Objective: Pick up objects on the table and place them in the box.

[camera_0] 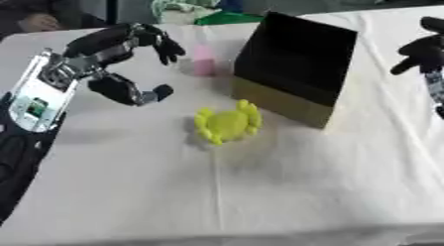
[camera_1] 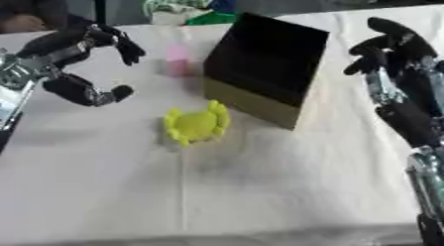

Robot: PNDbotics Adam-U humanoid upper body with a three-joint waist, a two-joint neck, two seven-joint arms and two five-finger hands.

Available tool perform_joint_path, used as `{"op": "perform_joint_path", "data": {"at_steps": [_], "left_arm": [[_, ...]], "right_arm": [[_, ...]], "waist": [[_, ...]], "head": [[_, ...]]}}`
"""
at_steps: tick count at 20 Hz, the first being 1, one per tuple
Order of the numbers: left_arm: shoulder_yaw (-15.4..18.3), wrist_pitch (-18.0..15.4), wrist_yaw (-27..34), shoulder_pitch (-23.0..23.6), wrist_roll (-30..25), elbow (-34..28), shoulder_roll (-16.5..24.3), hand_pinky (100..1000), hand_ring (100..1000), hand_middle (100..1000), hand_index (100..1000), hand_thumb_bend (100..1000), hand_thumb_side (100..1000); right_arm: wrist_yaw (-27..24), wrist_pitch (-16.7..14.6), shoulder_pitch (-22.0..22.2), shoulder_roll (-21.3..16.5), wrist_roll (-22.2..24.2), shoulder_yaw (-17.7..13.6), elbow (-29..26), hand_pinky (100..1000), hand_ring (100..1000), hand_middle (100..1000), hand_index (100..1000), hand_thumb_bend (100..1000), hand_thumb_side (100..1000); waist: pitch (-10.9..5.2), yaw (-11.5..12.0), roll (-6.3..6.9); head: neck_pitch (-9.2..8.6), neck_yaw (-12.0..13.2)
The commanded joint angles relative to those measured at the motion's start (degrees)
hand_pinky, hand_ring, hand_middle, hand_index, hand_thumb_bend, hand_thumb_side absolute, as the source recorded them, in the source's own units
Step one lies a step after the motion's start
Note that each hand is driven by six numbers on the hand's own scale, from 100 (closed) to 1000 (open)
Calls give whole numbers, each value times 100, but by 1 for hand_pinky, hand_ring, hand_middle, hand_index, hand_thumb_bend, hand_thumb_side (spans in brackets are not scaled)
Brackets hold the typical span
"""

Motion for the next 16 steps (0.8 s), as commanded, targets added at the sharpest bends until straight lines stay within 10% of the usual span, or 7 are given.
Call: {"op": "perform_joint_path", "data": {"at_steps": [1, 16], "left_arm": [[-231, -1504, -179, -296, -1665, 257, -59, 705, 608, 617, 821, 396, 329], [-559, -1788, -2201, -981, -1226, 1647, -1023, 731, 639, 668, 842, 596, 437]], "right_arm": [[34, 0, -62, -53, 18, -4, -119, 877, 541, 601, 877, 100, 531], [22, 15, -74, -40, 40, 14, -119, 878, 540, 601, 877, 100, 532]], "waist": [[-97, -15, -9], [-100, -90, 0]], "head": [[29, -17], [29, -53]]}}
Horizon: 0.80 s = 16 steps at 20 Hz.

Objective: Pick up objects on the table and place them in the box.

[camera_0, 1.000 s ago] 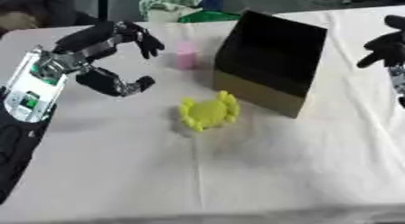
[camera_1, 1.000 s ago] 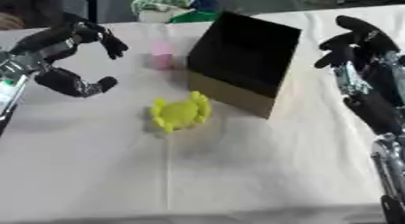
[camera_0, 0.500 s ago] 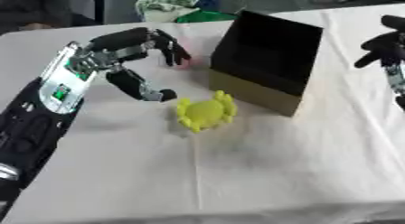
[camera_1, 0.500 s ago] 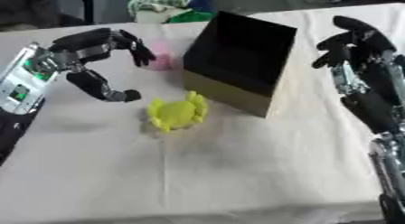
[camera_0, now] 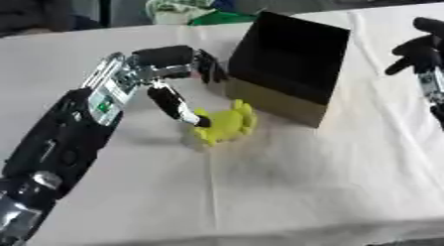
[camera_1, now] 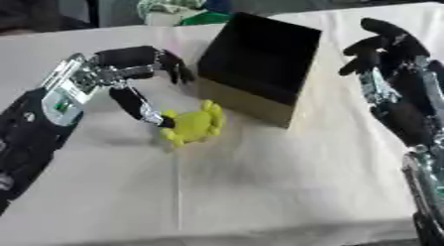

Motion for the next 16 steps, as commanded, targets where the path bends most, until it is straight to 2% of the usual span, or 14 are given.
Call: {"op": "perform_joint_path", "data": {"at_steps": [1, 12, 16], "left_arm": [[0, -1620, -361, -188, -1391, 152, -70, 730, 638, 668, 842, 596, 437], [-7, -1885, -994, -247, -1258, 671, -360, 719, 626, 656, 839, 576, 423], [-125, -1911, -945, -249, -1520, 788, -451, 694, 596, 621, 821, 492, 372]], "right_arm": [[21, -8, -73, -39, 18, -16, -119, 878, 540, 601, 877, 100, 532], [12, 4, -89, -37, 31, -8, -119, 879, 540, 600, 877, 100, 532], [11, 6, -101, -43, 45, 4, -119, 879, 539, 600, 877, 100, 532]], "waist": [[-99, -11, -13], [-102, -33, 4], [-95, -60, 12]], "head": [[29, -19], [29, -15], [29, -2]]}}
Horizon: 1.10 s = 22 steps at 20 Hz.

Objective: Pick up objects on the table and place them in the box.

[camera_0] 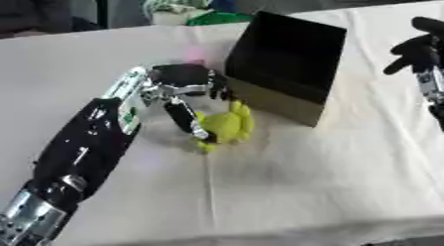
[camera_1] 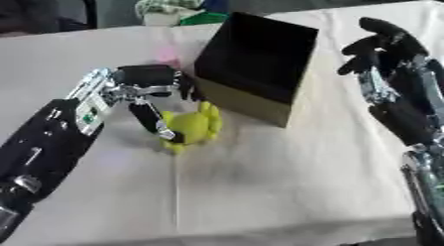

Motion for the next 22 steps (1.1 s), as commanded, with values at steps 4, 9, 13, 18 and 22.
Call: {"op": "perform_joint_path", "data": {"at_steps": [4, 9, 13, 18, 22], "left_arm": [[-101, -1662, 282, -120, -2026, 39, -36, 655, 541, 561, 773, 374, 268], [-13, -1662, 562, -137, -1949, -146, 46, 544, 370, 368, 601, 100, 100], [139, -1662, 907, -254, -1746, -463, 261, 538, 344, 337, 576, 100, 100], [567, -1440, 1095, -712, -1395, -646, 472, 555, 350, 343, 585, 131, 100], [863, -1135, 774, -1080, -941, -524, 321, 569, 357, 349, 592, 159, 100]], "right_arm": [[16, -2, -72, -40, 32, 3, -119, 879, 539, 600, 876, 100, 532], [24, 10, -64, -33, 26, -4, -119, 880, 539, 599, 875, 100, 533], [26, 17, -56, -31, 23, -7, -119, 880, 539, 599, 875, 100, 533], [22, 26, -40, -30, 34, 4, -119, 880, 539, 599, 874, 100, 533], [6, 5, -62, -41, 53, 23, -119, 879, 539, 599, 875, 100, 531]], "waist": [[-86, -10, -7], [-91, -2, -1], [-101, -12, 3], [-128, -66, 10], [-136, -183, 7]], "head": [[29, 9], [29, -8], [29, -20], [29, -6], [29, 46]]}}
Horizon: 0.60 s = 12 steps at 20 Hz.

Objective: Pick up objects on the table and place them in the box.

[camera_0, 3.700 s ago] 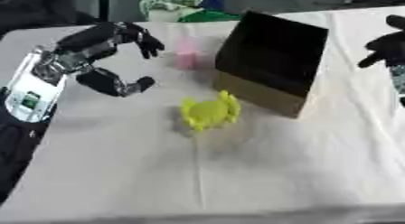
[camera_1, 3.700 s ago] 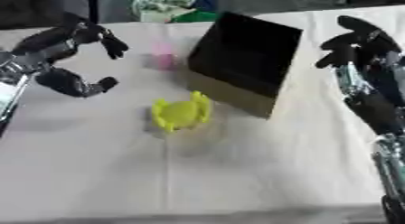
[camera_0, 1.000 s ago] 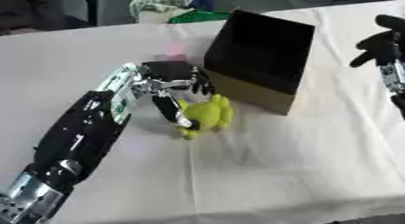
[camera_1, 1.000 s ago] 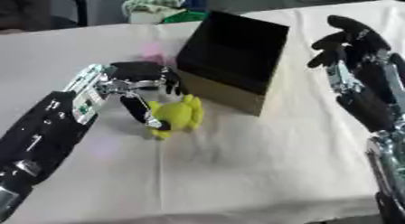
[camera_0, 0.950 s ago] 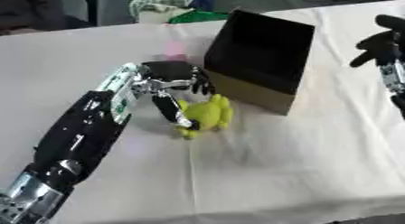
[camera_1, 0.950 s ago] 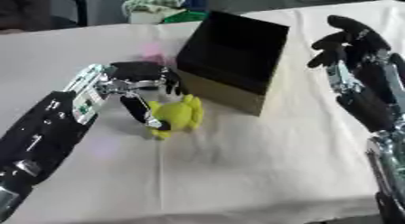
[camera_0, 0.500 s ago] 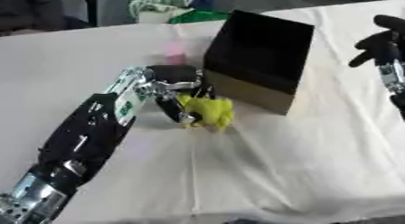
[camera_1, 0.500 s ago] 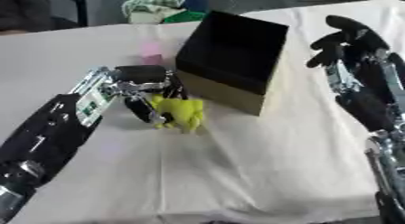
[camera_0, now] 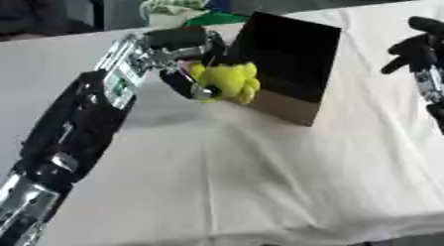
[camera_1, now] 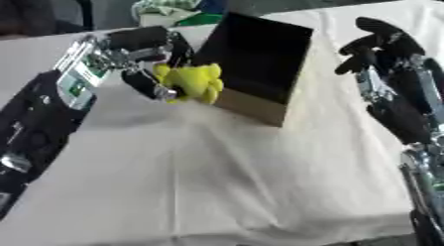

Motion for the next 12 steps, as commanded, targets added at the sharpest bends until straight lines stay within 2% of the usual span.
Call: {"op": "perform_joint_path", "data": {"at_steps": [1, 9, 12], "left_arm": [[270, -1045, -309, -333, -870, 72, -70, 572, 360, 351, 595, 166, 100], [780, -709, -1810, -691, 101, 744, -763, 589, 394, 363, 606, 190, 100], [961, -530, -2406, -709, 403, 946, -976, 607, 422, 406, 631, 231, 100]], "right_arm": [[-3, -36, -65, -71, 24, -6, -119, 879, 539, 600, 875, 100, 531], [-58, -76, -118, -42, -123, -22, -119, 878, 545, 594, 877, 100, 533], [-59, -81, -137, -28, -117, 8, -119, 878, 543, 592, 876, 100, 532]], "waist": [[-102, -67, -29], [-51, -473, -14], [-34, -598, -13]], "head": [[29, 62], [29, 268], [29, 325]]}}
